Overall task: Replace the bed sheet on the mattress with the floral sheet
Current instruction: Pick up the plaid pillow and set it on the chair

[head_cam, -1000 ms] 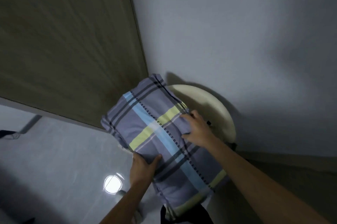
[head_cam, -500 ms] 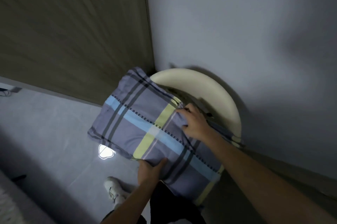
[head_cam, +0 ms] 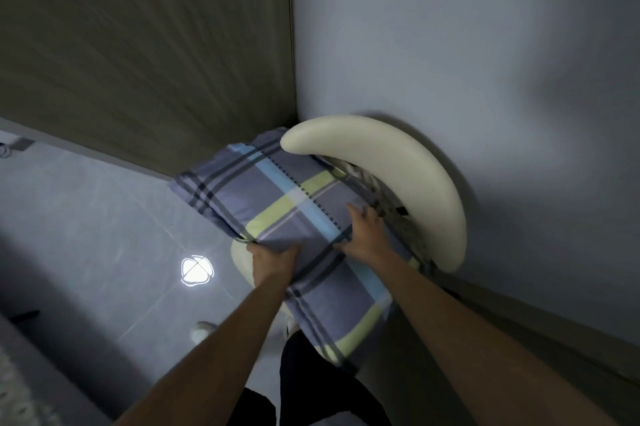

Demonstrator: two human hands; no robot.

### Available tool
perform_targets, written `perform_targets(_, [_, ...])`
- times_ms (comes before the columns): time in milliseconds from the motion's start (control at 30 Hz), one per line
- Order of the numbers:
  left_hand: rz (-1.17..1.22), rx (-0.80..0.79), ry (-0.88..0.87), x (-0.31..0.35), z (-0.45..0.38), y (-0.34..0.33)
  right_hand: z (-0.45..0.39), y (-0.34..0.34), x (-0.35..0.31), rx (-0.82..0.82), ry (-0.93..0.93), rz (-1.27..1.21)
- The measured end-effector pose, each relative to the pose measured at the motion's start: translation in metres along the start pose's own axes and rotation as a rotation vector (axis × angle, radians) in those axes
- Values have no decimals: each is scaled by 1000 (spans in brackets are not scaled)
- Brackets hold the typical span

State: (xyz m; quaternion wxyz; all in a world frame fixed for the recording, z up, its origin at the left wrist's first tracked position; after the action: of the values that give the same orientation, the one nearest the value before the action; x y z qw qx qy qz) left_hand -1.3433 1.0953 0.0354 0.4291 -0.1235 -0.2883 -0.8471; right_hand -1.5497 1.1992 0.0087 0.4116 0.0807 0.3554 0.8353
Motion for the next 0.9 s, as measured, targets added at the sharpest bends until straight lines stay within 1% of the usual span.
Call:
perform_targets(67, [-26,-38,60,-7,-18,8,-8,-16,1,-65,-7,-30])
perform_targets(133, [-84,-101,101,-15,-31,12,-17,-28,-1,-59,-9,20])
perform_targets(200, [-137,-144,103,-20,-35,11,-22,-37,1,-23,-27,67])
perform_targets(333, [-98,-120,84,-33,-35,4,-21,-38,9,143,60,128])
perform_targets(433, [-122,-122,63,-42,-33,1,-18,-30,9,116,108,177])
perform_targets(467, [-138,-114,40,-42,-31,2,-16,-25,6,136,122,166])
perform_targets(533, [-153,-93,-25,-35,-23,3,-5,-12,1,242,153,86])
perform_targets(633, [-88,-65,-123,-20,-6,3,28,12,1,499,153,-63])
perform_targets(733, [30,-86,-198,-10,14,-5,59,30,7,715,118,-66])
perform_targets(800, [86,-87,-244,-8,20,-12,65,34,13,774,94,-83])
perform_targets(833, [81,-97,-243,-9,19,-17,63,33,16,771,81,-80])
perform_targets(900, [22,-168,-171,-15,8,-24,50,19,27,705,61,-26])
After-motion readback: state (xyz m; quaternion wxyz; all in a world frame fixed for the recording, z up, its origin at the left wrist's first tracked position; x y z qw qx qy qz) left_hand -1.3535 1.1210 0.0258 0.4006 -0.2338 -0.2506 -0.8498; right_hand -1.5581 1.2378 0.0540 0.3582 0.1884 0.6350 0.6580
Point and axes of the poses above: each hand's wrist, its own z-axis away from the middle knuckle, its own y-axis out of the back of the hand, x = y × z, the point moved 4 cm from there along -z, towards the middle knuckle, and after that the axes turned 13 degrees about z, right-handed, at the moved point
